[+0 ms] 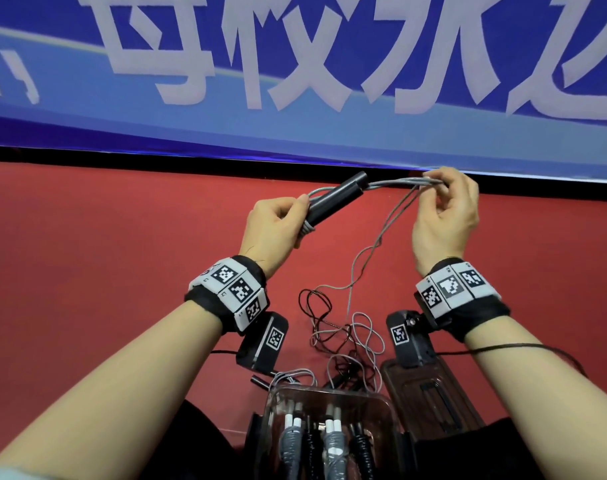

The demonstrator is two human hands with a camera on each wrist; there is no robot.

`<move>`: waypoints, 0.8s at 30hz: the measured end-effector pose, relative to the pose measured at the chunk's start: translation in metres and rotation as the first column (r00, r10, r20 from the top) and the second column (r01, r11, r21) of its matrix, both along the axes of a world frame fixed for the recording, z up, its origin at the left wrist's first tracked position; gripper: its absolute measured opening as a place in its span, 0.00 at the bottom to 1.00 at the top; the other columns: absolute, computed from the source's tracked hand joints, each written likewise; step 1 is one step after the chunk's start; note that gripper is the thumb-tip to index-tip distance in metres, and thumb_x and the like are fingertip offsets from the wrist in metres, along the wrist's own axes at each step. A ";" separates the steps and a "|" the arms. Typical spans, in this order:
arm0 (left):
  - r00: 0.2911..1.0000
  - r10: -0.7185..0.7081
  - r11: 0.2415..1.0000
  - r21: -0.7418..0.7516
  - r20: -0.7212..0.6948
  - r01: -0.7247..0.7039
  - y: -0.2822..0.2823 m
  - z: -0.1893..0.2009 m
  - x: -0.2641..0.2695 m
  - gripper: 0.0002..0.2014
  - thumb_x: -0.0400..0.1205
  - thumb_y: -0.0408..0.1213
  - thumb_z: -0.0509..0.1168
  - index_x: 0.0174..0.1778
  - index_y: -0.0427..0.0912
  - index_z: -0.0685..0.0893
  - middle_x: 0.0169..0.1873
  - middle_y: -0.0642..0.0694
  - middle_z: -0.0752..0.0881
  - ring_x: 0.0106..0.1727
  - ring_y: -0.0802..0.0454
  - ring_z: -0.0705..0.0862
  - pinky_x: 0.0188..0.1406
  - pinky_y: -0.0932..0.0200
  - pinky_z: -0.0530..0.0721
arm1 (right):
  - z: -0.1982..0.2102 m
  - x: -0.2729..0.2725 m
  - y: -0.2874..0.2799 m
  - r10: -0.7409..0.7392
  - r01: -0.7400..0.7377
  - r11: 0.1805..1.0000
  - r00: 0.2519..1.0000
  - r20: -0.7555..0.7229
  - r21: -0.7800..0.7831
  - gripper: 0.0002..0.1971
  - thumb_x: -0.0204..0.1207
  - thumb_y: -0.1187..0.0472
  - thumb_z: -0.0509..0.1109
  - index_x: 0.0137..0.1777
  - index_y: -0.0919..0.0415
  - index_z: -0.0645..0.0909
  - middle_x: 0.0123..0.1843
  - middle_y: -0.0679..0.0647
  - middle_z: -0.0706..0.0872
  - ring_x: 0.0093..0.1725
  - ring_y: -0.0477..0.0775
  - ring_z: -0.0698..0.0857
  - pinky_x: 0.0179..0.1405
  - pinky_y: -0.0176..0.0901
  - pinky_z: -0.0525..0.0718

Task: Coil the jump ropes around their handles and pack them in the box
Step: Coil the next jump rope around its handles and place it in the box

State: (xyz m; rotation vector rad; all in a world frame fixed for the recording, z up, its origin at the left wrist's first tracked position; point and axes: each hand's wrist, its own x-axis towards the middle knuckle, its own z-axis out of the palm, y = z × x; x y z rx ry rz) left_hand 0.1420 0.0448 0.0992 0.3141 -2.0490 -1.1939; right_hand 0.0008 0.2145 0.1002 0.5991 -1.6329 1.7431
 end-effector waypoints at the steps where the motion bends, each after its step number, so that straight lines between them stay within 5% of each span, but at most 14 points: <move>1: 1.000 0.002 1.000 0.000 0.004 -0.002 0.000 -0.001 0.000 0.26 0.85 0.48 0.58 0.20 0.46 0.80 0.14 0.50 0.77 0.19 0.55 0.71 0.28 0.59 0.70 | -0.002 0.000 0.001 -0.016 0.015 0.999 1.000 0.019 0.036 0.13 0.73 0.71 0.63 0.48 0.54 0.84 0.50 0.46 0.80 0.42 0.40 0.80 0.46 0.26 0.75; 3: 1.000 0.012 1.000 0.003 0.012 -0.012 -0.001 -0.003 0.000 0.25 0.85 0.48 0.58 0.20 0.46 0.80 0.14 0.50 0.77 0.19 0.55 0.72 0.29 0.59 0.70 | -0.008 -0.003 0.003 -0.045 0.025 0.981 0.994 0.100 0.193 0.08 0.75 0.68 0.66 0.48 0.58 0.85 0.48 0.51 0.83 0.39 0.41 0.79 0.44 0.25 0.73; 5: 0.999 0.033 0.999 0.011 0.009 -0.033 -0.003 -0.005 0.000 0.26 0.84 0.49 0.58 0.19 0.47 0.80 0.14 0.50 0.77 0.19 0.55 0.72 0.29 0.59 0.71 | -0.013 -0.007 0.008 -0.056 -0.052 0.907 0.969 0.242 0.418 0.04 0.78 0.61 0.68 0.48 0.56 0.85 0.46 0.54 0.86 0.43 0.49 0.80 0.46 0.36 0.74; 10: 0.992 0.066 0.995 0.080 -0.109 -0.057 -0.005 0.002 0.003 0.25 0.84 0.47 0.59 0.21 0.43 0.82 0.14 0.49 0.76 0.20 0.54 0.72 0.29 0.58 0.71 | -0.032 -0.014 0.019 -0.266 -0.206 0.524 0.882 0.388 0.827 0.03 0.78 0.57 0.69 0.43 0.52 0.82 0.40 0.51 0.84 0.45 0.58 0.83 0.42 0.40 0.73; 12: 0.983 0.076 0.993 0.101 -0.169 -0.059 -0.002 0.006 0.003 0.24 0.85 0.44 0.59 0.21 0.42 0.81 0.14 0.50 0.75 0.20 0.54 0.71 0.28 0.59 0.70 | -0.044 -0.018 0.022 -0.382 -0.220 0.328 0.859 0.342 0.919 0.07 0.79 0.56 0.66 0.49 0.55 0.85 0.44 0.56 0.85 0.44 0.61 0.83 0.41 0.42 0.75; 14: 0.974 0.089 0.984 0.170 -0.209 -0.053 -0.002 0.008 0.002 0.24 0.84 0.44 0.59 0.21 0.43 0.80 0.14 0.49 0.74 0.20 0.52 0.71 0.26 0.60 0.68 | -0.060 -0.028 0.026 -0.471 -0.281 0.253 0.800 0.371 0.926 0.18 0.81 0.52 0.60 0.58 0.63 0.85 0.53 0.63 0.86 0.52 0.65 0.85 0.47 0.46 0.80; 16: 0.975 0.086 0.981 0.190 -0.206 -0.047 -0.003 0.006 0.001 0.23 0.83 0.45 0.59 0.21 0.43 0.80 0.14 0.48 0.74 0.19 0.51 0.70 0.26 0.60 0.68 | -0.070 -0.035 0.027 -0.489 -0.384 0.355 0.701 0.519 0.852 0.26 0.83 0.49 0.54 0.62 0.70 0.83 0.56 0.68 0.87 0.57 0.68 0.86 0.58 0.52 0.83; 17: 0.979 0.078 0.985 0.165 -0.186 -0.047 -0.003 0.004 0.001 0.24 0.83 0.46 0.59 0.21 0.43 0.80 0.14 0.49 0.74 0.20 0.51 0.71 0.26 0.59 0.69 | -0.070 -0.038 0.025 -0.411 -0.442 0.472 0.655 0.634 0.763 0.27 0.84 0.48 0.53 0.61 0.71 0.82 0.52 0.67 0.87 0.54 0.68 0.87 0.57 0.55 0.85; 19: 0.990 0.051 0.995 0.091 -0.132 -0.039 -0.002 -0.002 0.001 0.24 0.83 0.47 0.59 0.20 0.43 0.81 0.14 0.50 0.76 0.20 0.52 0.72 0.28 0.58 0.70 | -0.058 -0.039 0.016 -0.036 -0.480 0.797 0.569 0.822 0.367 0.23 0.88 0.51 0.52 0.53 0.69 0.83 0.41 0.62 0.86 0.37 0.61 0.91 0.41 0.51 0.90; 20: 0.993 0.039 0.997 0.072 -0.111 -0.031 -0.001 -0.004 0.002 0.25 0.83 0.48 0.59 0.21 0.42 0.81 0.14 0.50 0.76 0.20 0.53 0.72 0.29 0.58 0.70 | -0.047 -0.036 0.011 0.190 -0.467 0.877 0.554 0.811 0.114 0.21 0.89 0.54 0.51 0.49 0.65 0.83 0.39 0.59 0.86 0.31 0.53 0.90 0.34 0.43 0.89; 22: 0.995 0.032 0.997 0.079 -0.099 -0.024 0.001 -0.005 0.001 0.25 0.83 0.48 0.59 0.22 0.38 0.82 0.13 0.51 0.76 0.20 0.54 0.72 0.28 0.59 0.70 | -0.012 -0.020 0.006 0.500 -0.486 0.846 0.582 0.642 -0.219 0.18 0.89 0.57 0.52 0.48 0.58 0.83 0.41 0.53 0.89 0.36 0.44 0.90 0.35 0.34 0.85; 24: 0.992 0.043 0.994 0.100 -0.118 -0.031 0.002 -0.002 -0.001 0.25 0.83 0.47 0.59 0.22 0.37 0.81 0.14 0.50 0.76 0.20 0.53 0.72 0.27 0.59 0.69 | 0.008 -0.008 0.002 0.615 -0.552 0.781 0.600 0.512 -0.291 0.16 0.89 0.57 0.52 0.52 0.55 0.83 0.47 0.51 0.90 0.47 0.46 0.90 0.44 0.34 0.84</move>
